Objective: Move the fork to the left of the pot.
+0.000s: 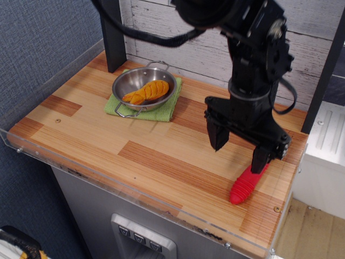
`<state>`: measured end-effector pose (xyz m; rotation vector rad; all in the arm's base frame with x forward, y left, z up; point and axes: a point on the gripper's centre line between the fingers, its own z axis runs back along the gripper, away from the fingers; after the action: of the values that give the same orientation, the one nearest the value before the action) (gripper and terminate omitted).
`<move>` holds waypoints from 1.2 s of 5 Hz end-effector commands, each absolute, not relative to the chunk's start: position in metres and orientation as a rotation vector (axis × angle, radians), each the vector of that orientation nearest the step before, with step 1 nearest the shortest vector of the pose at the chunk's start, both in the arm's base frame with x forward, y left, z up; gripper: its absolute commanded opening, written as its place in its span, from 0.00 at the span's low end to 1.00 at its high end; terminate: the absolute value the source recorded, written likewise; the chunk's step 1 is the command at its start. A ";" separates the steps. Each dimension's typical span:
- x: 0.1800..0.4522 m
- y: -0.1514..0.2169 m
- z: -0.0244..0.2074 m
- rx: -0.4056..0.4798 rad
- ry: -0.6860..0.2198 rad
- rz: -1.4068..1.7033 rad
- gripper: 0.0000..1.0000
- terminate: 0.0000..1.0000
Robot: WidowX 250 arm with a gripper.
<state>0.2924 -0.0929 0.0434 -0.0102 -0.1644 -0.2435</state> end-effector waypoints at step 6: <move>0.296 -0.113 0.019 0.008 -0.086 -0.338 0.00 0.00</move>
<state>0.2885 -0.1129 0.0083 0.0189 -0.0376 -0.3443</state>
